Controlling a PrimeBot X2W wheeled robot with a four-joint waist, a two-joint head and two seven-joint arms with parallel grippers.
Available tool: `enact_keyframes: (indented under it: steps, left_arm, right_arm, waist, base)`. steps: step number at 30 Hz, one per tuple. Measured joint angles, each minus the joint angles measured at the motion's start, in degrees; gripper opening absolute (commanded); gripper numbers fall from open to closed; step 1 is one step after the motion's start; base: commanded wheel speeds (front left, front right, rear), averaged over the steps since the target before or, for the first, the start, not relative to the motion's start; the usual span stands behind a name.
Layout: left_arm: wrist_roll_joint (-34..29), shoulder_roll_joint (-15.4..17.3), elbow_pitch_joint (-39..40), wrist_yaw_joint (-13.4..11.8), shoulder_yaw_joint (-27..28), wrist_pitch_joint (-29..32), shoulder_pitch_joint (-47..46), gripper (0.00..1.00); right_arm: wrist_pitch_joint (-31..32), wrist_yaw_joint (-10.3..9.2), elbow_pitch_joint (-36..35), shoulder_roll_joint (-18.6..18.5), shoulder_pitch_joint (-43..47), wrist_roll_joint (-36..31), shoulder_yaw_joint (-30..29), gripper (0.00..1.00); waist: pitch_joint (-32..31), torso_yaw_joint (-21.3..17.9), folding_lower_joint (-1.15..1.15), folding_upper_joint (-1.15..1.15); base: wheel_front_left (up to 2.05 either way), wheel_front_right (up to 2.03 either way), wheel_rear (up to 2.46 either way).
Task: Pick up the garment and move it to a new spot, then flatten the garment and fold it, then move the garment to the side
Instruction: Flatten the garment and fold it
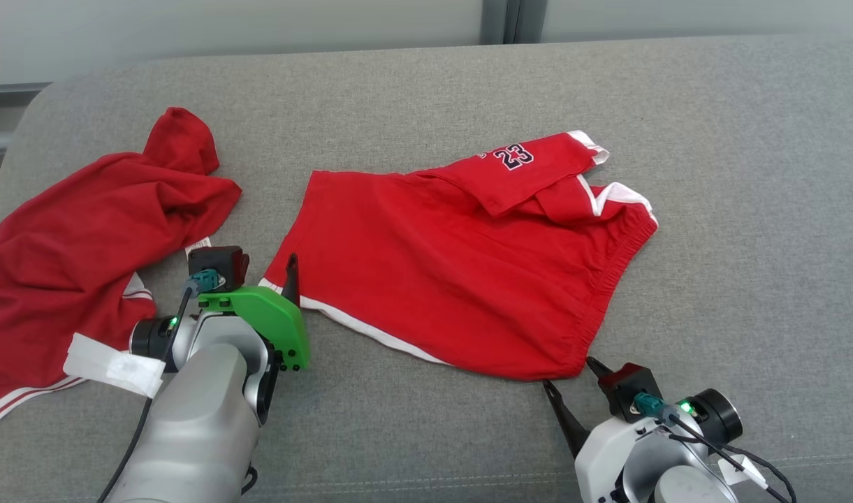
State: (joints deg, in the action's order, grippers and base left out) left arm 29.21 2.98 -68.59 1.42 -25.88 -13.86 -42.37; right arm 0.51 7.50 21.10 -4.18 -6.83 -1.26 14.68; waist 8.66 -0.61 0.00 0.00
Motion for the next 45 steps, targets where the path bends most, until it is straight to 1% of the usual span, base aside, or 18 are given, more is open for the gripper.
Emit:
enact_keyframes:
  steps: [9, 15, 20, 21, 22, 23, 24, 28, 33, 35, 36, 37, 38, 39, 40, 41, 42, 45]
  left_arm:
    - [1.35, -0.04, -0.51, -0.12, -0.22, -0.32, -0.77, 1.00]
    - [1.93, -0.08, -0.51, -0.18, -0.87, -0.41, -1.33, 1.00]
    - [2.01, -0.09, -0.08, -0.19, -1.15, -0.83, -1.40, 1.00]
    - [2.01, -0.10, -0.09, -0.33, -1.37, -0.85, -1.39, 0.91]
    - [2.00, -0.11, -0.30, -0.73, -1.62, -0.88, -1.38, 0.87]
    - [2.00, -0.11, -0.66, -1.09, -1.85, -0.86, -1.34, 0.97]
    - [1.98, -0.11, -1.05, -1.47, -2.02, -0.73, -1.27, 1.00]
    - [1.98, -0.09, -2.27, -1.72, -2.60, 1.04, -0.95, 1.00]
    - [1.75, 0.00, -3.36, -3.61, -3.20, 3.87, -1.18, 1.00]
    - [1.76, 0.08, -3.52, -4.45, -3.22, 4.37, -1.52, 0.90]
    - [1.80, 0.10, -3.58, -4.48, -3.18, 4.56, -1.72, 0.78]
    - [1.98, 0.10, -3.59, -4.64, -3.14, 4.75, -1.88, 0.59]
    - [2.00, 0.10, -3.64, -4.72, -3.15, 4.86, -1.99, 0.49]
    - [2.11, 0.10, -3.68, -4.74, -3.10, 5.20, -2.03, 0.37]
    - [2.35, 0.09, -3.74, -4.72, -3.10, 5.23, -2.05, 0.22]
    - [2.44, 0.09, -3.77, -4.71, -3.11, 5.25, -2.05, 0.00]
    - [2.53, 0.09, -3.80, -4.53, -3.09, 5.28, -2.05, 0.00]
    - [2.98, 0.09, -3.89, -3.67, -3.07, 5.19, -2.02, 0.00]
  right_arm:
    - [-3.53, 0.00, 6.59, 0.73, -3.77, -0.70, 0.19, 1.00]
    - [-6.76, -0.01, 8.18, 0.99, -5.00, 0.18, 1.42, 1.00]
    - [-8.05, -0.02, 8.65, 1.04, -5.56, 0.32, 2.29, 1.00]
    - [-8.78, -0.01, 8.73, 1.07, -5.72, 0.19, 2.45, 1.00]
    - [-9.25, -0.01, 8.73, 1.04, -5.78, 0.01, 2.60, 1.00]
    - [-9.39, -0.01, 8.73, 1.02, -5.81, 0.01, 2.75, 1.00]
    - [-9.50, 0.00, 8.75, 0.99, -5.81, 0.00, 2.89, 1.00]
    - [-9.67, 0.00, 8.70, 0.80, -5.81, -0.16, 3.32, 1.00]
    - [-9.58, 0.00, 8.17, 0.76, -6.38, -0.16, 3.85, 1.00]
    - [-9.43, 0.00, 7.72, 0.77, -6.62, -0.16, 3.94, 1.00]
    - [-9.45, 0.00, 7.51, 0.78, -6.65, -0.16, 3.98, 1.00]
    - [-9.56, 0.00, 7.35, 0.77, -6.68, -0.16, 3.97, 1.00]
    - [-9.71, 0.00, 7.16, 0.76, -6.71, -0.16, 3.97, 1.00]
    - [-9.98, 0.00, 7.00, 0.71, -6.72, -0.19, 3.99, 0.81]
    - [-10.22, 0.00, 6.88, 0.70, -6.72, -0.22, 4.00, 0.43]
    - [-10.28, 0.00, 6.77, 0.65, -6.72, -0.23, 3.99, 0.08]
    - [-10.65, 0.00, 6.57, 0.55, -6.72, -0.32, 3.99, 0.00]
    - [-11.20, 0.00, 6.05, 0.09, -6.71, -0.42, 3.91, 0.00]
  waist:
    - [2.35, 0.60, 0.00, 0.00]
    - [3.41, 0.69, 0.00, 0.00]
    - [3.47, 0.64, 0.00, 0.00]
    - [3.30, 0.63, 0.00, 0.00]
    - [3.17, 0.62, 0.00, 0.00]
    - [3.02, 0.59, 0.00, 0.00]
    - [2.87, 0.56, 0.00, 0.00]
    - [2.50, 0.16, 0.00, 0.00]
    - [3.13, -0.31, 0.00, 0.00]
    - [3.56, -0.40, 0.00, 0.00]
    - [3.79, -0.42, 0.00, 0.00]
    - [3.98, -0.43, 0.00, 0.00]
    - [4.15, -0.43, 0.00, 0.00]
    - [4.28, -0.41, 0.00, 0.00]
    - [4.35, -0.35, 0.00, 0.00]
    - [4.37, -0.29, 0.00, 0.00]
    - [4.35, -0.25, 0.00, 0.00]
    - [4.15, -0.12, 0.00, 0.00]
  base:
    - [0.00, 0.00, 0.00]
    - [0.00, 0.00, 0.00]
    - [0.00, 0.00, 0.00]
    - [0.00, 0.00, 0.00]
    - [0.00, 0.00, 0.00]
    - [0.00, 0.00, 0.00]
    - [0.00, 0.00, 0.00]
    - [0.00, 0.00, 0.00]
    - [0.00, 0.00, 0.00]
    - [0.00, 0.00, 0.00]
    - [0.00, 0.00, 0.00]
    - [0.00, 0.00, 0.00]
    - [0.00, 0.00, 0.00]
    - [0.00, 0.00, 0.00]
    - [0.00, 0.00, 0.00]
    - [0.00, 0.00, 0.00]
    - [0.00, 0.00, 0.00]
    - [0.00, 0.00, 0.00]
